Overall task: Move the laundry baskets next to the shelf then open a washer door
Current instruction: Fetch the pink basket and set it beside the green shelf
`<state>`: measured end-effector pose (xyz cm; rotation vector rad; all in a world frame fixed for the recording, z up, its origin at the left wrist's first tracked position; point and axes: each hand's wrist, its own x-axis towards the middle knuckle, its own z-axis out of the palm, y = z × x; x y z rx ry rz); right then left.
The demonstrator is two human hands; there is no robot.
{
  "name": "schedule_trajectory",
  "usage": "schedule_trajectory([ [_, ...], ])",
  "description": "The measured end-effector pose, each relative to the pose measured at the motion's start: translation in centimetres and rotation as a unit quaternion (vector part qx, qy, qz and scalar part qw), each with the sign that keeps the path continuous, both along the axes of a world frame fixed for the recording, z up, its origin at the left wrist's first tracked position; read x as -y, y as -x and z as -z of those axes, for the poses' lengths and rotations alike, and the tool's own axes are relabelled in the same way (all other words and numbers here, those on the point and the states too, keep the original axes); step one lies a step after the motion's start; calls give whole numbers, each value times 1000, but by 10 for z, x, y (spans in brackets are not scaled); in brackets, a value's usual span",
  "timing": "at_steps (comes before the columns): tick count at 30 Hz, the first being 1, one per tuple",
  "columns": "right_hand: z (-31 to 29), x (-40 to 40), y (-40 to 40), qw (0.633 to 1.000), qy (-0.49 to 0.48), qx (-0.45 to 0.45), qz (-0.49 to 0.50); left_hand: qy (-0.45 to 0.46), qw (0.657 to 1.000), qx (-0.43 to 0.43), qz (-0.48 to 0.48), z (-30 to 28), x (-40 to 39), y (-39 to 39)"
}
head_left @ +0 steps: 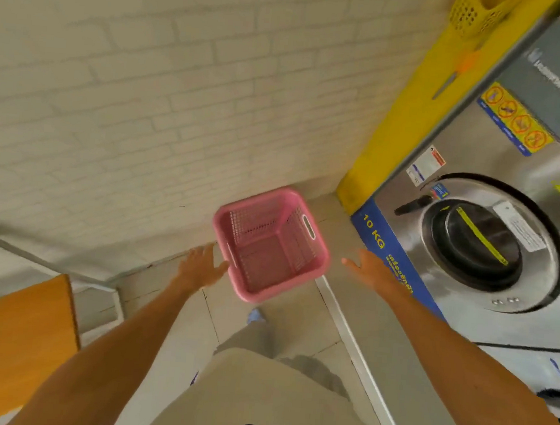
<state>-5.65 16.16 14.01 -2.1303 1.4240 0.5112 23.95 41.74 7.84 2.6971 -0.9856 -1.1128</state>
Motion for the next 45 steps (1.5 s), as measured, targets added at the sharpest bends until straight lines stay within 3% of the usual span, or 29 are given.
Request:
schedule_trajectory([
  [10,54,64,-98,990,-102,18,-101,-59,984,-88,-144,34,17,10],
  [12,91,79,-110,985,-111,35,-126,-56,978,-98,-176,49,23,14],
  [14,167,101,-107,983,-121,47,-129,-65,970,-108,-208,68,30,18],
  [18,234,127,-109,987,-111,32,-115,-65,943,-145,-292,124,51,24],
  [23,315,168,-127,996,-80,3,-26,-54,918,-152,-361,217,88,11],
  [28,389,189,-149,997,-71,36,1,-20,887,-156,-434,311,108,-9],
  [32,428,189,-158,997,-4,65,46,0,871,-142,-471,359,111,-17],
  [38,391,177,-152,996,6,85,41,20,843,-151,-516,333,97,-4],
  [45,238,130,-173,989,-57,115,-71,67,780,-121,-610,171,23,36],
])
